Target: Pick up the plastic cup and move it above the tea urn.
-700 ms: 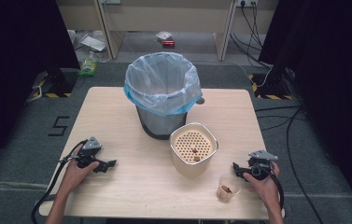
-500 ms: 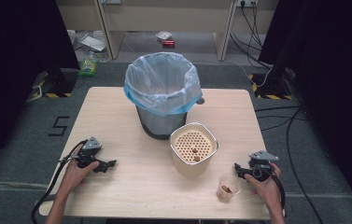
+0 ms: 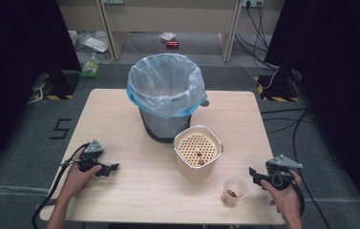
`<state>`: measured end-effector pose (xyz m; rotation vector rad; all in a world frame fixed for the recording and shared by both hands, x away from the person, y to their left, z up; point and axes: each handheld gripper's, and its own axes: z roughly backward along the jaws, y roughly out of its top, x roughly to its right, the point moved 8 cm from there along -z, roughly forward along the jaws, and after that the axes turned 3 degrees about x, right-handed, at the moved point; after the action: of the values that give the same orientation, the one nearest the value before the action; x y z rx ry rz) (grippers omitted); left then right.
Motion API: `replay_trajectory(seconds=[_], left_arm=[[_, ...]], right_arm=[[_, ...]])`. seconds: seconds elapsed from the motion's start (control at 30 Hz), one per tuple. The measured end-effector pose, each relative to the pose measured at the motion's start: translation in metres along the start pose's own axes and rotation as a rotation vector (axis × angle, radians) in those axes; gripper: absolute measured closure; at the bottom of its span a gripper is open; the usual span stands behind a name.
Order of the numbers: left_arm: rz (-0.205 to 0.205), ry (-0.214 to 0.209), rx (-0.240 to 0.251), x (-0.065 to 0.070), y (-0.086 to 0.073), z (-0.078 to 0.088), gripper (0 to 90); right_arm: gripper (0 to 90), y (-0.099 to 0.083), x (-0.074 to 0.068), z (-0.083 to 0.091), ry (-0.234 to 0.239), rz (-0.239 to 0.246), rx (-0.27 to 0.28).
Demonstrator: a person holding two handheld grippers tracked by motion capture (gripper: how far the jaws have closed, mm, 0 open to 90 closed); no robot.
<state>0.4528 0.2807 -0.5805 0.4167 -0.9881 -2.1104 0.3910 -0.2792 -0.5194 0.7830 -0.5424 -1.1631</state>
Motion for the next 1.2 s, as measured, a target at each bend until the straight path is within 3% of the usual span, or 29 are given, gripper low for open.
replay_trajectory(seconds=[0.2, 0.37, 0.63, 0.93, 1.2], left_arm=[[-0.001, 0.000, 0.000, 0.000, 0.000, 0.000, 0.0], [0.000, 0.000, 0.001, 0.000, 0.000, 0.000, 0.0], [0.001, 0.000, 0.000, 0.000, 0.000, 0.000, 0.0], [0.001, 0.000, 0.000, 0.000, 0.000, 0.000, 0.0], [0.001, 0.000, 0.001, 0.000, 0.000, 0.000, 0.0]], right_arm=[[26.7, 0.004, -0.010, 0.019, 0.000, 0.030, 0.027], [25.7, 0.010, -0.014, 0.035, 0.017, 0.009, 0.056], [39.7, 0.022, -0.031, 0.059, 0.072, 0.051, 0.103], [46.4, 0.017, -0.060, 0.053, 0.166, 0.089, 0.072], [52.3, 0.011, -0.071, 0.044, 0.211, 0.115, 0.047]])
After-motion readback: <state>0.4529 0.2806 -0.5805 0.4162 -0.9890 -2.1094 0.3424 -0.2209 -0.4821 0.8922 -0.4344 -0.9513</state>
